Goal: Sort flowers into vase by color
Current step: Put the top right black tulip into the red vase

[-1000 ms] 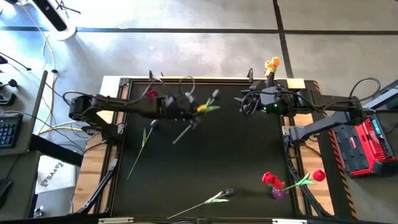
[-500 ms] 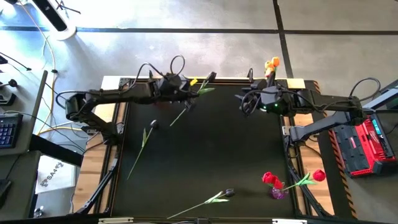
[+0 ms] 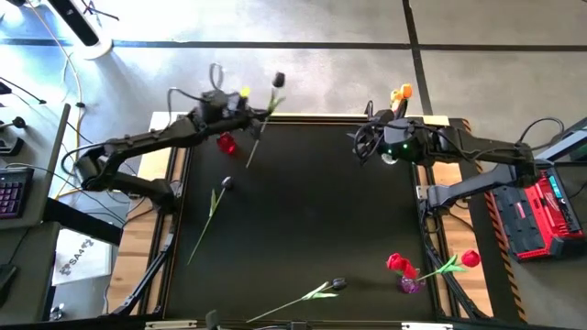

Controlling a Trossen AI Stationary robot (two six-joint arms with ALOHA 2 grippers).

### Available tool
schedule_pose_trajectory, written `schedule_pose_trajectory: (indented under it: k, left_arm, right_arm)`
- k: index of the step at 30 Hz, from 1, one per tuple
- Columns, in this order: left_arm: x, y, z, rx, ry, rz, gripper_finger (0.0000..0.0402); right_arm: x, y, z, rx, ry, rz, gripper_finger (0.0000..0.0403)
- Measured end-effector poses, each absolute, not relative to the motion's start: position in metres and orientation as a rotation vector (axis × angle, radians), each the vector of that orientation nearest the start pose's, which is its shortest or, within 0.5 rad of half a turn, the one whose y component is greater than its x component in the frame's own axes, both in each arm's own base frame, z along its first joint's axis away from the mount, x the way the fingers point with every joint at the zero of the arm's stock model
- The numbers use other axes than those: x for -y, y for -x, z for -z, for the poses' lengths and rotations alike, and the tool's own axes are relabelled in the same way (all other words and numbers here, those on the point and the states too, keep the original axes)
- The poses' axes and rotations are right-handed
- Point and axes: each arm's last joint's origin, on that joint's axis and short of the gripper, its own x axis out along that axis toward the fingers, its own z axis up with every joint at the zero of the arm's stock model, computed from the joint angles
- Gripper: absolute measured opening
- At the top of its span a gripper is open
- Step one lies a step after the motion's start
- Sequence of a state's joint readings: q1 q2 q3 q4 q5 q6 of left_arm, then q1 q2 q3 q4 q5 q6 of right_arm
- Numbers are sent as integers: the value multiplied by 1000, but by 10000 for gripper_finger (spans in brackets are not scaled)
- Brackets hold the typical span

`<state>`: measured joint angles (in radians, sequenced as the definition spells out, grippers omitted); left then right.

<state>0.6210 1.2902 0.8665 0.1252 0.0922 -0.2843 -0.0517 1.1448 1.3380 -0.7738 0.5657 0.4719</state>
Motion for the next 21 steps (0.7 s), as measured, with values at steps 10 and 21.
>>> schedule_pose_trajectory:
  k: [10, 21]
  left_arm:
    - [-152, -234, -302, 38, 277, -101, 0]
    - [-118, -251, -308, 57, 201, 156, 0]
  right_arm:
    - [51, -258, -406, -246, -393, 430, 192]
    - [65, -316, -389, -128, -326, 264, 192]
